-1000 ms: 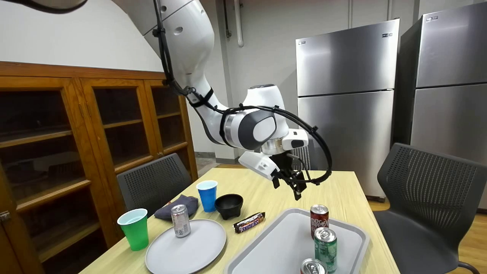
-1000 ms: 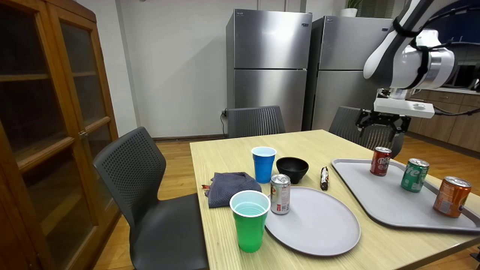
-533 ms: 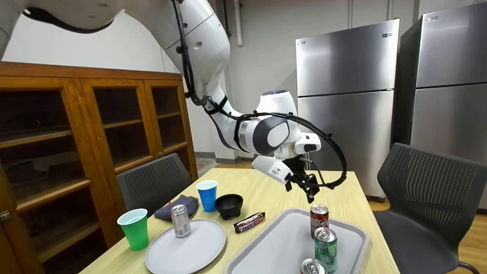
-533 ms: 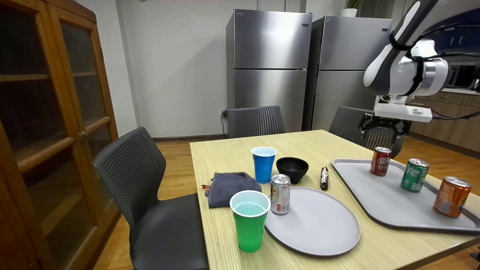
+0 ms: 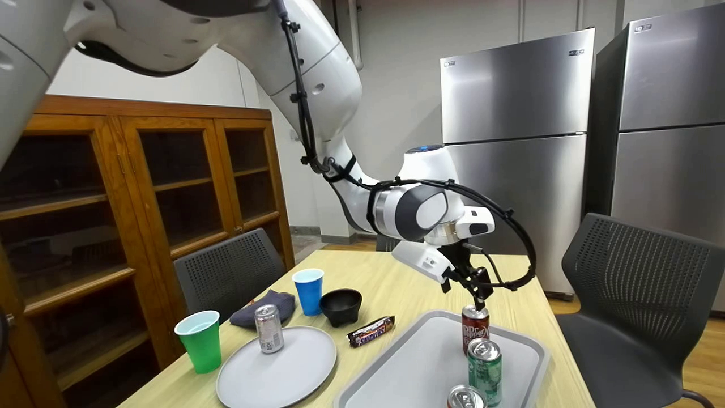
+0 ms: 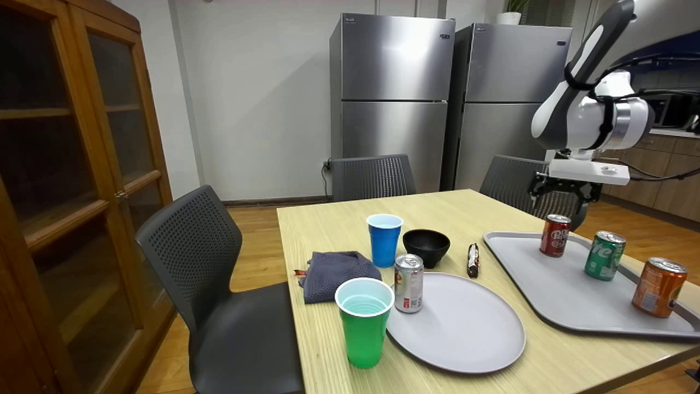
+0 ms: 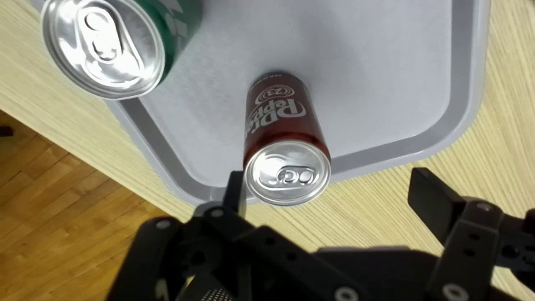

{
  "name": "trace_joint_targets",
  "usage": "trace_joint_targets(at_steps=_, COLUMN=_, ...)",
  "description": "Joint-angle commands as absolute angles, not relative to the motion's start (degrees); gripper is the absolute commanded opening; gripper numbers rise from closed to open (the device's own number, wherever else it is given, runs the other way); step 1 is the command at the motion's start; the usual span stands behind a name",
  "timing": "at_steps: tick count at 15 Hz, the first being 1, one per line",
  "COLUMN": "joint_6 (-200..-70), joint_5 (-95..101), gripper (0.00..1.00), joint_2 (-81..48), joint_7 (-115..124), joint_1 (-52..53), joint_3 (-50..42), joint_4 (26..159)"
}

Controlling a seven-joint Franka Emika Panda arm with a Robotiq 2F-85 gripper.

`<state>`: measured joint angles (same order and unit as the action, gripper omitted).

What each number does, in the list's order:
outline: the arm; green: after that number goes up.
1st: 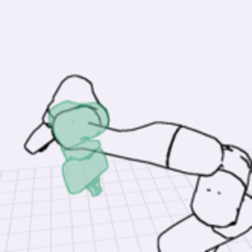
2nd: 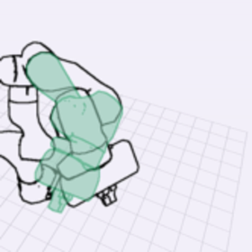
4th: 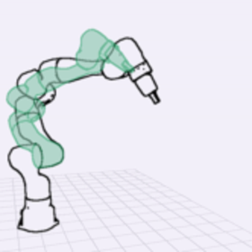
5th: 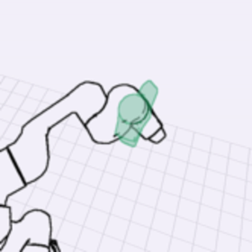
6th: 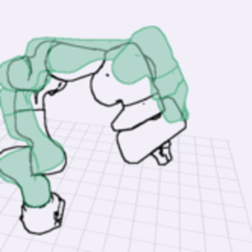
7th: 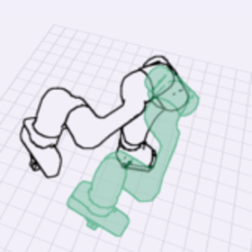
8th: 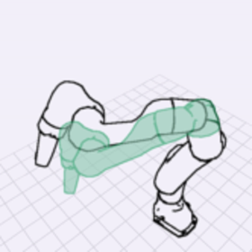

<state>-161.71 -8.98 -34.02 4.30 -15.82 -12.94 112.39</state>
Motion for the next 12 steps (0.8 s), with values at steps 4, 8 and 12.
trace_joint_targets(at_steps=4, joint_6=-158.94, joint_5=-7.63, gripper=1.00, joint_2=-38.95, joint_7=5.15, joint_1=-16.35, joint_3=-13.75, joint_4=106.26)
trace_joint_targets(at_steps=8, joint_6=-157.94, joint_5=-7.44, gripper=1.00, joint_2=-41.17, joint_7=5.39, joint_1=-16.20, joint_3=-14.17, joint_4=103.99)
trace_joint_targets(at_steps=12, joint_6=-156.62, joint_5=-7.38, gripper=1.00, joint_2=-43.01, joint_7=5.53, joint_1=-16.20, joint_3=-14.40, joint_4=102.04)
